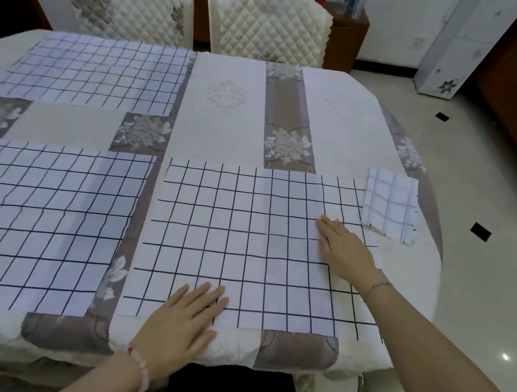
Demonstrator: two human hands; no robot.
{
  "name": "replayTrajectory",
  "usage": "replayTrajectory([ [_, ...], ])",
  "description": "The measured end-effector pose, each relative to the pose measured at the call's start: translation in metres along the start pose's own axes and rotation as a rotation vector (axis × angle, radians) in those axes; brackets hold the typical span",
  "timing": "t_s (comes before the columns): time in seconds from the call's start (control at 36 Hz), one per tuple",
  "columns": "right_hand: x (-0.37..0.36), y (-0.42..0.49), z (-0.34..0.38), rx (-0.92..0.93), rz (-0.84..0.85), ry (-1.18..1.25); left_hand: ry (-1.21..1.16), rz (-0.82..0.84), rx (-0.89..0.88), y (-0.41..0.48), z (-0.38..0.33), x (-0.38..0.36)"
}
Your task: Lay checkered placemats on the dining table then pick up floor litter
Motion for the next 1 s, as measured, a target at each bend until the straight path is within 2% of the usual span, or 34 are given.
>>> replayTrajectory([
  [0.33, -0.003, 0.002, 0.001, -0.042, 0.082, -0.034, 0.020, 0.111, 0.057, -0.004, -0.001, -0.005],
  [0.44, 0.011, -0.004, 0.007, -0.039, 0.017, -0.026, 0.028, 0.104, 0.008, -0.002, -0.007, -0.003],
  [0.53, 0.025, -0.013, 0.010, -0.065, -0.059, 0.056, 0.007, 0.077, 0.047, 0.001, -0.005, 0.005],
  [0.61, 0.034, -0.030, 0.007, -0.122, -0.098, 0.137, -0.206, 0.061, 0.096, 0.007, -0.002, 0.006],
  [0.67, 0.039, -0.045, 0.002, -0.169, -0.114, 0.179, -0.365, -0.020, 0.175, 0.010, 0.003, 0.015],
  [0.83, 0.056, -0.118, -0.023, -0.298, -0.156, 0.367, -0.840, -0.260, 0.572, -0.005, 0.020, 0.037],
  [0.92, 0.061, -0.173, -0.043, -0.442, -0.214, 0.542, -0.991, -0.246, 0.633, -0.013, 0.005, 0.033],
  [1.0, 0.056, -0.237, -0.060, -0.573, -0.289, 0.734, -1.083, -0.145, 0.623, -0.020, -0.027, 0.021],
])
Point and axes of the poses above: each hand's wrist, its own y-axis towards the middle knuckle, its own x-axis out of the back of the hand, z = x × y, the point moved 9 cm from there along y, towards the middle knuckle, and after that the axes turned 9 degrees about -z, right-handed, at the moved point
